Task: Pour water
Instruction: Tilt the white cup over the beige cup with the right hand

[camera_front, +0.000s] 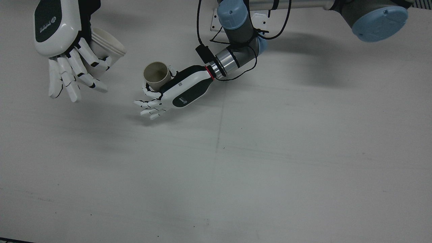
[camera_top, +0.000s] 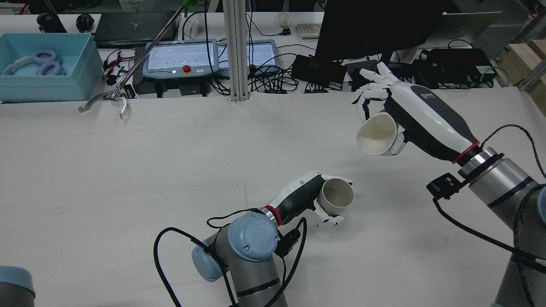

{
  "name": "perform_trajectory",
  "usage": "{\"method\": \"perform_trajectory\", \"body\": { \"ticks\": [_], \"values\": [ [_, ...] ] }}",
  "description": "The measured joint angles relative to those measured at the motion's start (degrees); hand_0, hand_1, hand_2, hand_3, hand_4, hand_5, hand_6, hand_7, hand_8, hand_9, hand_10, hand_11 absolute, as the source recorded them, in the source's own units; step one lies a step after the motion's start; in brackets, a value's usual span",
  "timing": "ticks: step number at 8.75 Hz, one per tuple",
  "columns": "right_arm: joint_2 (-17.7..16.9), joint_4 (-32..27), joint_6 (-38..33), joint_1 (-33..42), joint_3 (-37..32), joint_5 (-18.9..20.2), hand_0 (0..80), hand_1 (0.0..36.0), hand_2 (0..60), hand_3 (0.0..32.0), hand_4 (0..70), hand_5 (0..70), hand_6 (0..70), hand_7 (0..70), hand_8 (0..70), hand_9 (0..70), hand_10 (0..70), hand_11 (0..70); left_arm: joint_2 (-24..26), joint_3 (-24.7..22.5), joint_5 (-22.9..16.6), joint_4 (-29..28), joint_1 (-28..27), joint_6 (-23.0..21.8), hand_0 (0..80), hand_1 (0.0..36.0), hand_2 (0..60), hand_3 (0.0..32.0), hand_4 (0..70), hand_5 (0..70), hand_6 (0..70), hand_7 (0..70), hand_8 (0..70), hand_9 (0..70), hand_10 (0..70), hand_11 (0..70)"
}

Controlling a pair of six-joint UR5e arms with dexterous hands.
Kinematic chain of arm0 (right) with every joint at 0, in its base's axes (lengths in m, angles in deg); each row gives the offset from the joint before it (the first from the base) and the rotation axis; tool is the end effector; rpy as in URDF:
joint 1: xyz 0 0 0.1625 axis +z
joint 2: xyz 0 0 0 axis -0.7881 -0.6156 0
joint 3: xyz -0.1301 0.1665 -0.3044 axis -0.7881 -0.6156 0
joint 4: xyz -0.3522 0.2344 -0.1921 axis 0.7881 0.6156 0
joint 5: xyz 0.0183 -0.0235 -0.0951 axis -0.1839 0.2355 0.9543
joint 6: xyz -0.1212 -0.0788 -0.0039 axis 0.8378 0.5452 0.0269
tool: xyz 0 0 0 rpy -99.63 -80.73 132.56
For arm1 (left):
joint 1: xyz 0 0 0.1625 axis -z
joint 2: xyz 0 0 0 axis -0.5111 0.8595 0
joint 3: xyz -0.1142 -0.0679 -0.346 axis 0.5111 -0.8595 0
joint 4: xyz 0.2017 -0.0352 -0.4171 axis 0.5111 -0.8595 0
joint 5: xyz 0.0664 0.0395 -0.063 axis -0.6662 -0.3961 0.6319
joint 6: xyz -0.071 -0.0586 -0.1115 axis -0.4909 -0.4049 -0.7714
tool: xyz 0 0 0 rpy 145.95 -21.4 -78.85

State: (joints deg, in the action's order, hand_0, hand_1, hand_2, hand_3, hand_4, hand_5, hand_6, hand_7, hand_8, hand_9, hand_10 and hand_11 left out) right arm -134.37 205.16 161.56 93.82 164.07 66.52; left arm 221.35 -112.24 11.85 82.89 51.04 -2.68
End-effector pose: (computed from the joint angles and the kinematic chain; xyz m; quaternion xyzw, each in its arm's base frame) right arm -0.2214 -0.4700 0.2057 0.3516 -0.7350 0.4223 0.3972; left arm 0.7046 -0.4490 0.0768 -0.2237 0.7825 -0.4744 0.3357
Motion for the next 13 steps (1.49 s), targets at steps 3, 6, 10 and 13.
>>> {"method": "perform_trajectory", "body": {
  "ticks": [3, 6, 10, 13],
  "values": [
    [0.2, 4.7, 9.6, -5.9, 1.9, -4.9, 80.0, 36.0, 55.9, 0.0, 65.2, 70.0, 27.6, 27.7, 6.9, 7.2, 0.0, 0.2, 0.4, 0.0, -0.2, -0.1, 1.4, -0.1, 80.0, 36.0, 60.0, 0.0, 70.0, 70.0, 20.2, 19.9, 9.0, 8.3, 2.3, 5.6],
    [-0.2, 6.7, 14.7, -9.1, -0.6, -10.3, 80.0, 36.0, 52.2, 0.0, 61.8, 70.0, 25.8, 24.5, 6.6, 7.1, 0.0, 1.3, 0.4, -0.3, -0.4, -0.1, 3.1, -0.3, 80.0, 36.0, 60.0, 0.0, 70.0, 70.0, 19.4, 19.1, 8.6, 7.9, 2.2, 5.4],
    [0.0, 7.0, 15.0, -6.8, -0.8, -12.0, 79.5, 36.0, 48.1, 0.0, 53.3, 69.3, 24.0, 22.4, 7.6, 8.4, 0.7, 3.7, -0.2, -0.4, -1.6, 0.0, 3.7, -0.4, 75.9, 36.0, 60.0, 0.0, 70.0, 70.0, 19.2, 18.8, 8.8, 8.4, 2.8, 6.1],
    [-1.4, 6.9, 2.5, -0.4, 5.9, -9.1, 64.8, 30.6, 39.7, 0.0, 52.4, 66.3, 28.2, 23.9, 9.2, 8.7, 2.5, 5.8, -0.6, -2.7, -5.1, 0.2, 5.0, -1.1, 73.4, 36.0, 60.0, 0.0, 70.0, 70.0, 17.5, 17.7, 7.7, 7.4, 2.9, 6.1]
  ]
}}
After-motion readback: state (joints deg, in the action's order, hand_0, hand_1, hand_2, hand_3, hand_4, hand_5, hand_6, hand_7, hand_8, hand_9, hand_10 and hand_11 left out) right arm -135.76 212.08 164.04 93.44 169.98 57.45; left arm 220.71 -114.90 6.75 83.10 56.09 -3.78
